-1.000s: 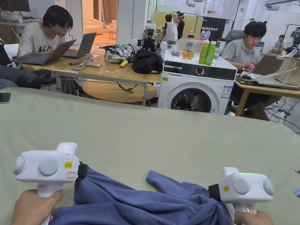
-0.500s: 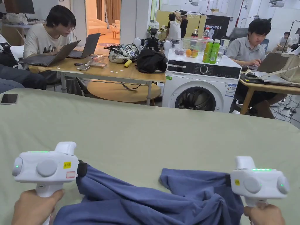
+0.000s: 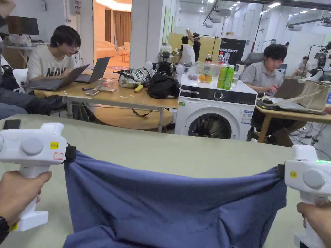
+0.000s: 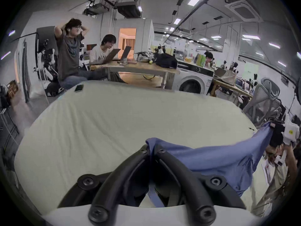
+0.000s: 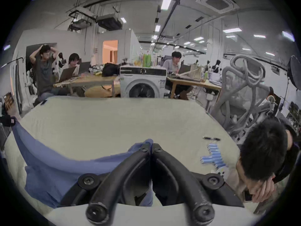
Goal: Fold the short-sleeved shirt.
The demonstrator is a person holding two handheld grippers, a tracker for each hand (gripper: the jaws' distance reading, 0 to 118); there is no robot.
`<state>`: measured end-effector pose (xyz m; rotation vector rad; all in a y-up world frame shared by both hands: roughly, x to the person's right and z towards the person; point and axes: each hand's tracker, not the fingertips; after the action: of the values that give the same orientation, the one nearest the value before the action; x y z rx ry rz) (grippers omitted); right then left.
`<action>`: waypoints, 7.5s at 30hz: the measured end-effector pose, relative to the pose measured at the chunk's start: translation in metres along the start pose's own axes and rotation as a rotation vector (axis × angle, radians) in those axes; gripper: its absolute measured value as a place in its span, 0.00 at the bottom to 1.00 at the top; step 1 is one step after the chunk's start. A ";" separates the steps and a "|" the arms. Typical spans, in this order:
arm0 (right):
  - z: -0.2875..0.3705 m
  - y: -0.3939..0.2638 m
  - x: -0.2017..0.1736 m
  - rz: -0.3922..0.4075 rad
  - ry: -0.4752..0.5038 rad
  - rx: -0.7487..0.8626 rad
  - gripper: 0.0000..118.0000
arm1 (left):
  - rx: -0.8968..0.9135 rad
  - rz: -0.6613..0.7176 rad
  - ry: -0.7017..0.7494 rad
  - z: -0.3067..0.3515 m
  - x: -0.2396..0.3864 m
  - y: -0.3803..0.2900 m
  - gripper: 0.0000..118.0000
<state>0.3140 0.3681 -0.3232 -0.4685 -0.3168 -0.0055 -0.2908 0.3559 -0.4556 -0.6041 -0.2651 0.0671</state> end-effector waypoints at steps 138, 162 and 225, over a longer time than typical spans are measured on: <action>0.151 -0.216 -0.102 -0.008 0.008 0.118 0.00 | -0.320 0.025 0.064 0.082 0.003 -0.206 0.05; 0.141 -0.225 -0.044 -0.021 -0.002 -0.185 0.40 | -0.455 0.008 0.038 0.069 -0.013 -0.251 0.00; -0.038 -0.117 -0.047 -0.009 0.030 -0.152 0.43 | -0.186 0.111 -0.044 -0.067 -0.006 -0.098 0.30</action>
<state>0.2719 0.2434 -0.3170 -0.6172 -0.2904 -0.0452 -0.2798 0.2375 -0.4540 -0.8025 -0.2823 0.1644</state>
